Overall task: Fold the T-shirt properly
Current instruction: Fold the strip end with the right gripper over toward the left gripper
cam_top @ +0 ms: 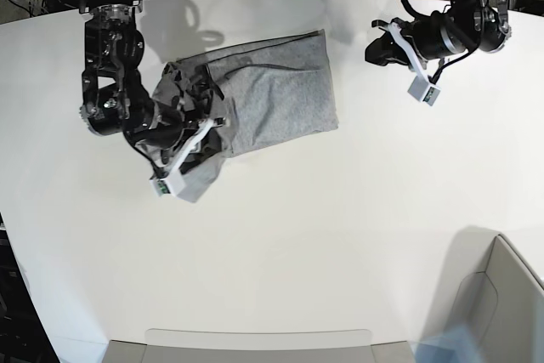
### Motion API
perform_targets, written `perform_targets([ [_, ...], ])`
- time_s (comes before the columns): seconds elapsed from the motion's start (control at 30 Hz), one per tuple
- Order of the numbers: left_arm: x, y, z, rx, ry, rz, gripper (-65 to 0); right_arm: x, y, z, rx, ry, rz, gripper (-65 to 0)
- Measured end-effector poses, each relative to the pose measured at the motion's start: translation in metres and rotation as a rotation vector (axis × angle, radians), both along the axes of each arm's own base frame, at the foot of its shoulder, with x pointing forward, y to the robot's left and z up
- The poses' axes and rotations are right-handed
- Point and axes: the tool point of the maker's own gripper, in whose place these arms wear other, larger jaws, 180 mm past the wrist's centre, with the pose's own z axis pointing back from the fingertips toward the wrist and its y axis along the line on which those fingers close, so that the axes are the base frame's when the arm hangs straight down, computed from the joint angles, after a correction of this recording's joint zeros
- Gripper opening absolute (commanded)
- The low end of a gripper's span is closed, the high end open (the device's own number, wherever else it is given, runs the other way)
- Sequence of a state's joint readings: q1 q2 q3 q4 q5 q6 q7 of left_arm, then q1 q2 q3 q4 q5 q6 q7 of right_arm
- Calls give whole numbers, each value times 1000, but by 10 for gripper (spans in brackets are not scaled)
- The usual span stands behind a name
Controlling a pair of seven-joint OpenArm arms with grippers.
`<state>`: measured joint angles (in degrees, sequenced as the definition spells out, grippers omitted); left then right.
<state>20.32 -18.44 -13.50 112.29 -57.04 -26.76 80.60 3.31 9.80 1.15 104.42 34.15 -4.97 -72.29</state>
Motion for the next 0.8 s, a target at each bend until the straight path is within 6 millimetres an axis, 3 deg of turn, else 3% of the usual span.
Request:
perform_targets([
  [0.27, 3, 1, 1, 3, -8, -1, -650, -23, 57, -29, -113, 15, 68, -650],
  [0.47, 3, 1, 1, 2, -8, -1, -650, -35, 83, -32, -117, 15, 142, -640],
  [0.63, 3, 1, 1, 2, -8, -1, -650, -64, 114, -38, -114, 40, 269, -631],
  [0.8, 2, -2, 1, -4, -7, -7, -650, -73, 124, -39, -132, 28, 327, -631],
])
